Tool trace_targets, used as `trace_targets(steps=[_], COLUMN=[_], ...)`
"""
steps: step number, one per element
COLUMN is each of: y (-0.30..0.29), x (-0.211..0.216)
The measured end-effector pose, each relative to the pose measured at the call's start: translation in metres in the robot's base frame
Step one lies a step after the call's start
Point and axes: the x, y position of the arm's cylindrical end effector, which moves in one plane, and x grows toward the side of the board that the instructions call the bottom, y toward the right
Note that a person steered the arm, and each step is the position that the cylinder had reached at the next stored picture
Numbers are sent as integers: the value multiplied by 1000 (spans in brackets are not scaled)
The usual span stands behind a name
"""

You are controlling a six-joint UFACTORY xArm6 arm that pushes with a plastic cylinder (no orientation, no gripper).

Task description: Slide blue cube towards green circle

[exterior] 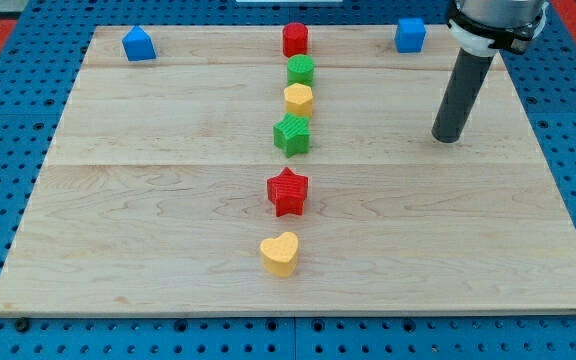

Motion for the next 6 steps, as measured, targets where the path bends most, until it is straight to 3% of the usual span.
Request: trace_targets(steps=[1, 3, 4, 5, 6], y=[4, 67, 93, 64, -30], x=[-26, -108, -170, -210, -211])
